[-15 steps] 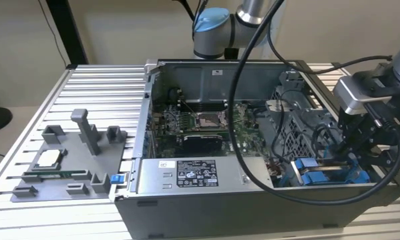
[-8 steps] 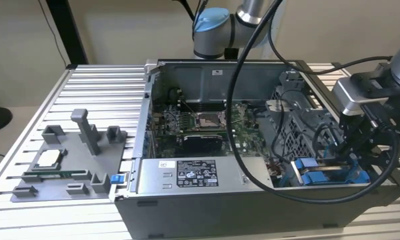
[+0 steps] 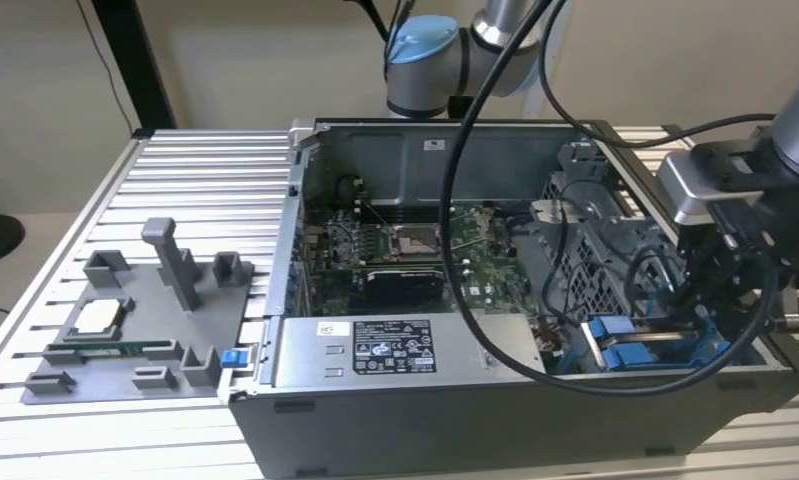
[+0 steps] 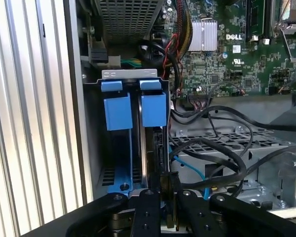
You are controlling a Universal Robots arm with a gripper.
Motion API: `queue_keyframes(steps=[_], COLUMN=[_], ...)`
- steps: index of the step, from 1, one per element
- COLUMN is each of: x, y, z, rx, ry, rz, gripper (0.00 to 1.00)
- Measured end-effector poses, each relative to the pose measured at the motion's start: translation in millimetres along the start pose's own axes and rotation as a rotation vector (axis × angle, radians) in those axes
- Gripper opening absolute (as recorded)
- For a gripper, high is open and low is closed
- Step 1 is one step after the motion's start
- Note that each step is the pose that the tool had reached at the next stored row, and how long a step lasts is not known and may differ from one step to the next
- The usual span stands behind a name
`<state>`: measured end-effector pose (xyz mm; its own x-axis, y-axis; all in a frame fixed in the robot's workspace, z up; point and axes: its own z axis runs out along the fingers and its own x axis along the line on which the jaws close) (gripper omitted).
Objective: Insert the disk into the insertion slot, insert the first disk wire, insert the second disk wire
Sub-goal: 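Insert the first disk wire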
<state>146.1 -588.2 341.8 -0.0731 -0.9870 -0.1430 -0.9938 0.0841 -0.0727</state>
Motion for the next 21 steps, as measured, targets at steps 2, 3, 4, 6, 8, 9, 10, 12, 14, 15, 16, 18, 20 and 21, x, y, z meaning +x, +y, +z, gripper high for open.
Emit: queue_keyframes(steps=[2,3,4,6,8,9,10,12,14,15,16,18,20,21], x=[-0.9,-0.9,-1.1,-1.1,-1.0,-1.0,-1.0,-1.1,-1.4,-1.6,-1.7,-1.9,-2.0,-2.1], y=[1.0,1.0,1.1,1.1,1.2,1.2,1.3,1.7,2.1,2.2,2.3,2.4,2.4,2.4], z=[0.1,0.2,0.5,1.1,1.7,1.9,2.1,2.3,2.5,2.7,2.9,3.3,3.6,3.8], rx=[0.0004,0.0004,0.0004,0.0005,0.0007,0.0007,0.0007,0.0008,0.0009,0.001,0.0013,0.0019,0.0025,0.0029], ry=[0.0001,0.0002,0.0006,0.0022,0.0041,0.0049,0.0053,0.0058,0.0064,0.0065,0.0067,0.0071,0.0076,0.0078], rz=[0.002,0.002,0.002,0.002,0.002,0.002,0.001,0.002,0.001,0.001,0.001,0.001,0.001,0.001], gripper=[0.0,0.0,0.0,0.0,0.0,0.0,0.0,0.0,0.0,0.0,0.0,0.0,0.0,0.0])
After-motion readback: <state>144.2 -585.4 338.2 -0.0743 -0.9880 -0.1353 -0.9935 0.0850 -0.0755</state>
